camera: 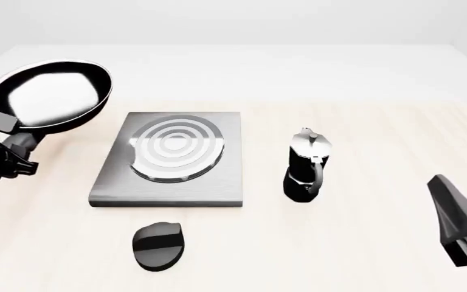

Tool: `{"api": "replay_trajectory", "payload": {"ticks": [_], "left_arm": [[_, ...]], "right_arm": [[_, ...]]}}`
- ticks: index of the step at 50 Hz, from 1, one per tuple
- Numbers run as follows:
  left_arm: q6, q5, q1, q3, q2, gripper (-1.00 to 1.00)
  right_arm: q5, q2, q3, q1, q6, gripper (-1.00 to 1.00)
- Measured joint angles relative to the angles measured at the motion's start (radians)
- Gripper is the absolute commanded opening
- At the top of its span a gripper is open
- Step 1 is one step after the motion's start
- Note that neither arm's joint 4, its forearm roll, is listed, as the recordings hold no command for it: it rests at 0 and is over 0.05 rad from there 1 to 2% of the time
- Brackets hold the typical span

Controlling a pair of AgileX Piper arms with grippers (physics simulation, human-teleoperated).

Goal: Turn on the stove and put the frying pan on it.

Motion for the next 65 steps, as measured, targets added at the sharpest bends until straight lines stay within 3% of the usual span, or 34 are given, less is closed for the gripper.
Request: {"api": "replay_trajectory", "payload": {"ticks": [32, 65], "left_arm": [[-0.021, 0.131, -0.253, 0.017, -0.164, -1.0], [-0.01, 0.121, -0.44, 0.064, -0.17, -1.0]], "right_arm": [[0.07, -0.076, -0.009, -0.016, 0.023, 1.0], [0.097, -0.107, -0.009, -0.031, 0.037, 1.0]]}}
